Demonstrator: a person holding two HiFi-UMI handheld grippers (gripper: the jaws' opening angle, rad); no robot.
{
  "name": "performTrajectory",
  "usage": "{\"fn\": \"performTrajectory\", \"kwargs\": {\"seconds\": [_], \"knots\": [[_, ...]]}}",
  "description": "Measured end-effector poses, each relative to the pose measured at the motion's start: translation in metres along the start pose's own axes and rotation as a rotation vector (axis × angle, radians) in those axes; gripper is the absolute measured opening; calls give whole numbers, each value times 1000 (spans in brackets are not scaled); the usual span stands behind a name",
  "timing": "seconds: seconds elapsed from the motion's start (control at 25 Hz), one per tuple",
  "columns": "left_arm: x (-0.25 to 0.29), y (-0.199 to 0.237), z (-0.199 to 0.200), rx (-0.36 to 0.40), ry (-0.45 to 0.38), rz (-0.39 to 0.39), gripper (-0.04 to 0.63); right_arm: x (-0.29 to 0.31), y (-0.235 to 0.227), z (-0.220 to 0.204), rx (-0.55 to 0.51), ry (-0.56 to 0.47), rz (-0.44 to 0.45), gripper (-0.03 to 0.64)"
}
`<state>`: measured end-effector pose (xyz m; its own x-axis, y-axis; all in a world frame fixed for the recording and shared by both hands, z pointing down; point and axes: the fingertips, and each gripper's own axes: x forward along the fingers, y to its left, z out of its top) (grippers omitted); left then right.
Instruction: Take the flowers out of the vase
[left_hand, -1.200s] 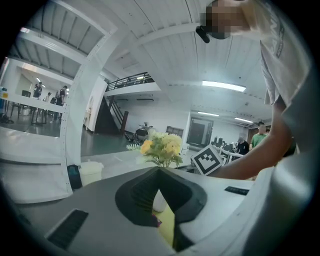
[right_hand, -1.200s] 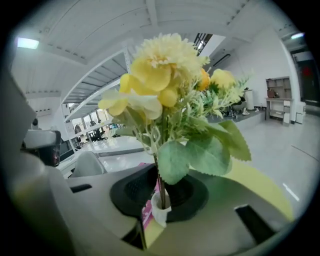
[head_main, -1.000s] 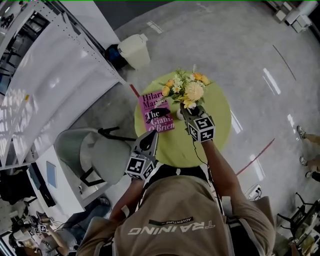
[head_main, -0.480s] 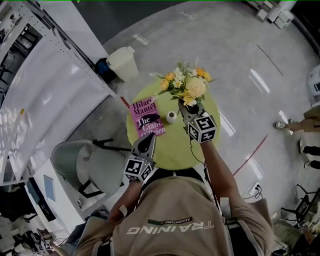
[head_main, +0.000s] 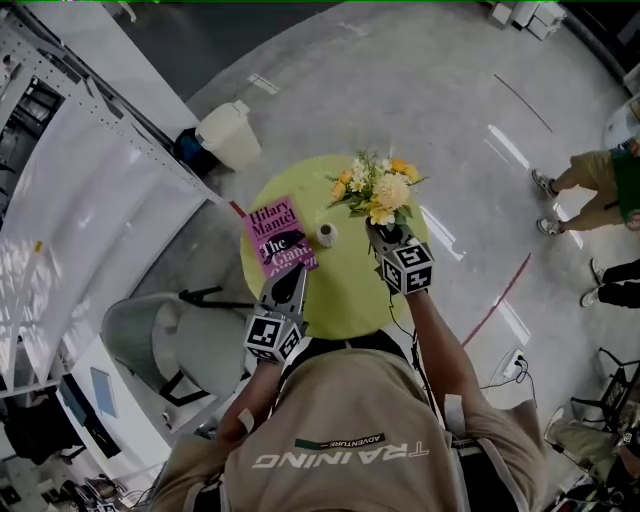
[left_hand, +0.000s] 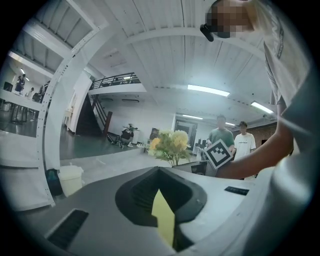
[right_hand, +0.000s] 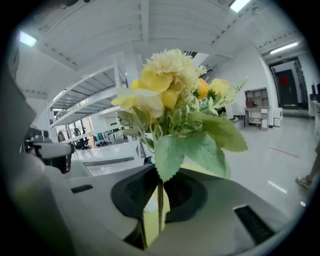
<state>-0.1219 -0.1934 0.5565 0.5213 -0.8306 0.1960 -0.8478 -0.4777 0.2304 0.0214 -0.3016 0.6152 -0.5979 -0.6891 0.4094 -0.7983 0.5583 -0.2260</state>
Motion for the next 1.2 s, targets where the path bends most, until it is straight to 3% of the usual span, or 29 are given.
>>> {"fn": "performTrajectory", "kwargs": {"seconds": [0.4,0.8,1.2], "knots": [[22,-7,-8,-8,42,21,2,12,-41,-88,186,214,-44,32],[38,-2,-16,-39,64,100,2,44,-77,-151,387,387,-66,48],[35,3,-25,-54,74,172,2,53,-85,-175,313,491,-110,207]]}}
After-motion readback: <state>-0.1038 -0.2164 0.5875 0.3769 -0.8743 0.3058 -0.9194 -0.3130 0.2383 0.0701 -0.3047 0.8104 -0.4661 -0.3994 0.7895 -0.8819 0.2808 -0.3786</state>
